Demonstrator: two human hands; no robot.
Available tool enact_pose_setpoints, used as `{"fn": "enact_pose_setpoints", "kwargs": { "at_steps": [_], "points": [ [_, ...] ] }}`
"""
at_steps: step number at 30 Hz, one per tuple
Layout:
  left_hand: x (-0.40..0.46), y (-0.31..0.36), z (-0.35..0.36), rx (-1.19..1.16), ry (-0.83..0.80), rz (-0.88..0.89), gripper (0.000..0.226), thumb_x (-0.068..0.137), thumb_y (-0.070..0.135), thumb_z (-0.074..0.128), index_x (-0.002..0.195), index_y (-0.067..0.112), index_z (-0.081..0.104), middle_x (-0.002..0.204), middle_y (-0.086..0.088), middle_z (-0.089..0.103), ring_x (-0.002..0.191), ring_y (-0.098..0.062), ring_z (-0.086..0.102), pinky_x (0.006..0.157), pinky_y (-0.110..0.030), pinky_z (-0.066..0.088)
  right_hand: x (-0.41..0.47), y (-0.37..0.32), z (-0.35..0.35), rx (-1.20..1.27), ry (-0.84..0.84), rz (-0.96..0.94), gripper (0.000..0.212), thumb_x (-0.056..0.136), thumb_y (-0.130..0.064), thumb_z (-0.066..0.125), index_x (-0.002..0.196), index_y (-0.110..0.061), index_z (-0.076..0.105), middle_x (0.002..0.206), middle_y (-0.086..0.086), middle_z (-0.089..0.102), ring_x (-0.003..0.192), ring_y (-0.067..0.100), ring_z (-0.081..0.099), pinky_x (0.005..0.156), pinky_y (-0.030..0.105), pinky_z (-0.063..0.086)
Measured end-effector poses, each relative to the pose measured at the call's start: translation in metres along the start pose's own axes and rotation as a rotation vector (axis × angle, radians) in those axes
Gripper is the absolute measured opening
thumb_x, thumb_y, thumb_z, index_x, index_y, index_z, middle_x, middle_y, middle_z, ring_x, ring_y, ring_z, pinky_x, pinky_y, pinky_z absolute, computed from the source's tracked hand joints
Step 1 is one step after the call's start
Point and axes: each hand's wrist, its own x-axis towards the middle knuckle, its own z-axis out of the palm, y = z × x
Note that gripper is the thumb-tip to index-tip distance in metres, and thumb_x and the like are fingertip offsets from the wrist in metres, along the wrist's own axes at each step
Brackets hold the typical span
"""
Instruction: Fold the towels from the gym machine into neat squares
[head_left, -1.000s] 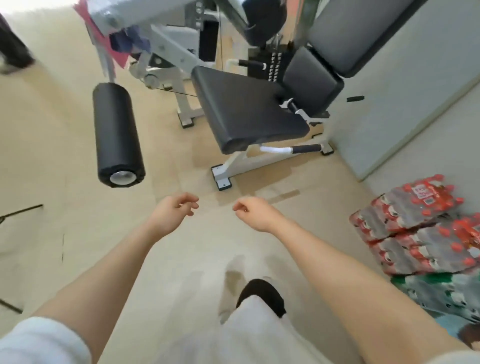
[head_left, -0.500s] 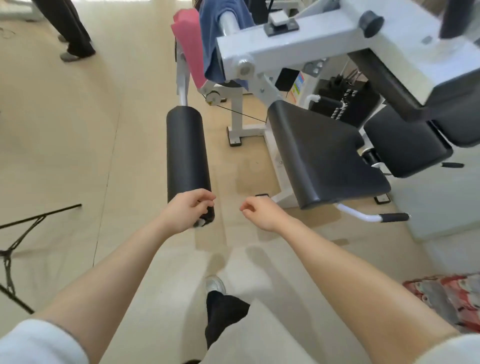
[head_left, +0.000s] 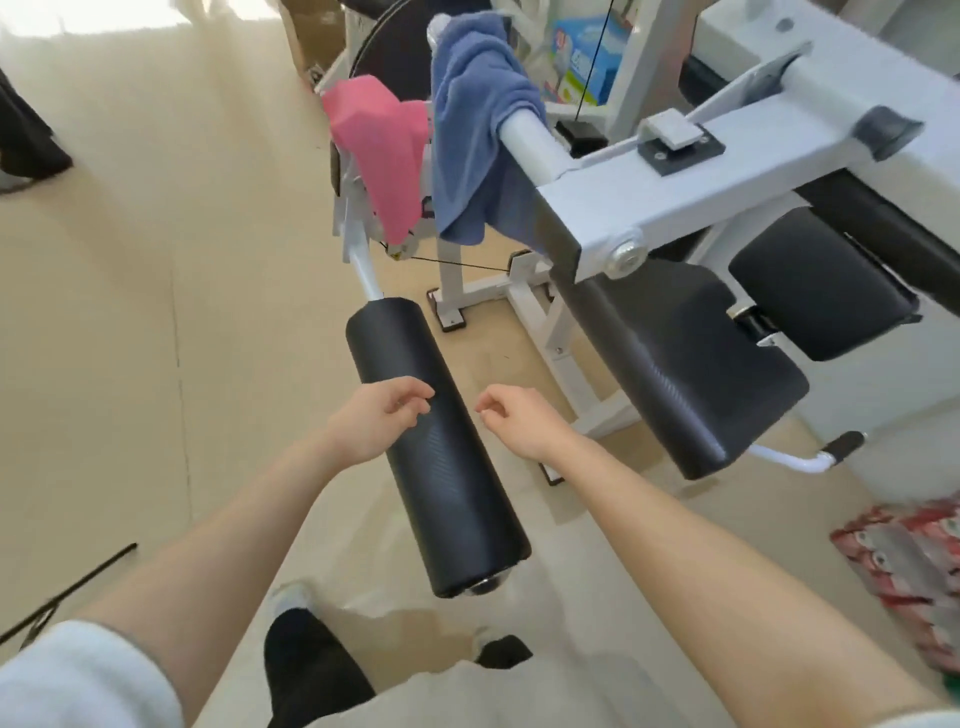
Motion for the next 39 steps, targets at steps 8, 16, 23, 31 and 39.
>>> {"fn": "enact_pose_setpoints", "kwargs": {
  "at_steps": [8,16,23,31,39],
  "points": [
    [0.049,-0.064,-0.131,0.026,-0.100,0.104,0.018,0.096,0.018,0.043,0.106,0.023,0.058,0.098,0.007,0.063,0.089,-0.014,0.061,0.077,-0.020,0.043,0.071,-0.107,0.041,0.234,0.200,0.151,0.028,0.097,-0.020,0.040,0.122,-0.018,0.053,0.123,-0.001,0.058,0.106,0.013,0.052,0.084,0.024,0.040],
    [0.109,-0.082,-0.206,0.079,-0.131,0.212,0.025,0.096,0.018,0.041,0.117,0.021,0.054,0.101,0.007,0.062,0.092,-0.015,0.062,0.070,-0.014,0.042,0.135,-0.156,0.036,0.347,0.341,0.195,0.029,0.096,-0.016,0.043,0.124,-0.017,0.052,0.125,-0.002,0.056,0.111,0.013,0.052,0.088,0.024,0.042],
    [0.214,-0.068,-0.261,0.187,-0.124,0.305,0.035,0.094,0.009,0.040,0.125,0.018,0.053,0.111,0.010,0.056,0.100,-0.014,0.055,0.087,-0.023,0.038,0.245,-0.178,-0.016,0.572,0.491,0.211,0.028,0.092,-0.007,0.041,0.106,-0.018,0.062,0.098,-0.011,0.060,0.096,0.010,0.058,0.075,0.019,0.045],
    [0.358,-0.013,-0.328,0.261,-0.067,0.448,0.036,0.090,0.002,0.042,0.122,0.009,0.057,0.121,-0.007,0.055,0.114,-0.022,0.052,0.096,-0.029,0.039,0.379,-0.196,-0.108,0.466,0.660,0.264,0.031,0.092,-0.008,0.045,0.121,-0.012,0.054,0.131,0.006,0.045,0.109,0.020,0.053,0.090,0.025,0.041],
    [0.440,-0.013,-0.348,0.287,-0.049,0.459,0.046,0.088,0.000,0.042,0.129,0.017,0.053,0.141,-0.006,0.041,0.133,-0.026,0.032,0.112,-0.041,0.027,0.438,-0.191,-0.133,0.614,0.691,0.474,0.047,0.099,-0.023,0.035,0.144,-0.010,0.029,0.148,0.009,0.036,0.134,0.026,0.037,0.106,0.034,0.031]
  ]
}}
